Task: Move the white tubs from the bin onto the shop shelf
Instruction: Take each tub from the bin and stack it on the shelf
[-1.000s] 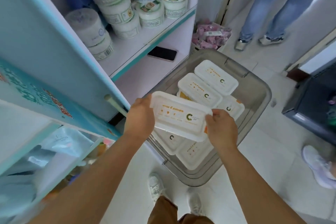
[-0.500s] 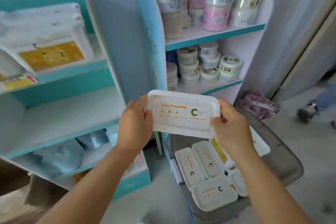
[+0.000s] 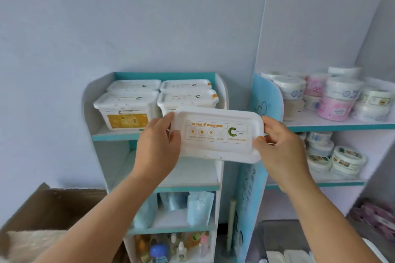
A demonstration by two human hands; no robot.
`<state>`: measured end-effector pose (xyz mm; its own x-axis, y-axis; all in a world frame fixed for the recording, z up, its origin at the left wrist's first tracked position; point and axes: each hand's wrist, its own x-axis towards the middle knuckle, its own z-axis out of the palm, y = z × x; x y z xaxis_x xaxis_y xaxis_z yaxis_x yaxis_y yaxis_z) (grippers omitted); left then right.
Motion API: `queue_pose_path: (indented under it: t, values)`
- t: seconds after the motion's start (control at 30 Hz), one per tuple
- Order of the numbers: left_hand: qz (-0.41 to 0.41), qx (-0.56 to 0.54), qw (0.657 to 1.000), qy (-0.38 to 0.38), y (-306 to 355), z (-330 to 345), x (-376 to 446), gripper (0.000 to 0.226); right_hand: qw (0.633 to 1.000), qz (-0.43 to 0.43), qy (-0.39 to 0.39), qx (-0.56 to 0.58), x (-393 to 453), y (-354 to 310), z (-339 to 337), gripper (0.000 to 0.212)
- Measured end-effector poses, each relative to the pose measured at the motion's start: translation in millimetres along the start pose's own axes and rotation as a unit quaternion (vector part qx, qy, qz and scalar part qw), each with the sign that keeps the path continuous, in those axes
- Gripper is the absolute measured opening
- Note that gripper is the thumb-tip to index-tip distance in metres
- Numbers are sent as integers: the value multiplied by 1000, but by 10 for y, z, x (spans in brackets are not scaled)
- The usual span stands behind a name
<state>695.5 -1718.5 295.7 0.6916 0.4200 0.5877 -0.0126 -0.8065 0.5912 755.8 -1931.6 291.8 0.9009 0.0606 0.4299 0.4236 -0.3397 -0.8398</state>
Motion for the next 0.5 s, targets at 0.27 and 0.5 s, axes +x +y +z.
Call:
queue_pose_path:
  t: [0.27, 0.5]
  values:
    - [6, 26, 998, 59, -567, -884, 649, 37, 997, -62, -5, 35, 303, -785, 900, 44]
    - [20, 27, 998, 53, -855, -1187, 1207, 16, 997, -66, 11, 23, 667, -1159, 1429, 41]
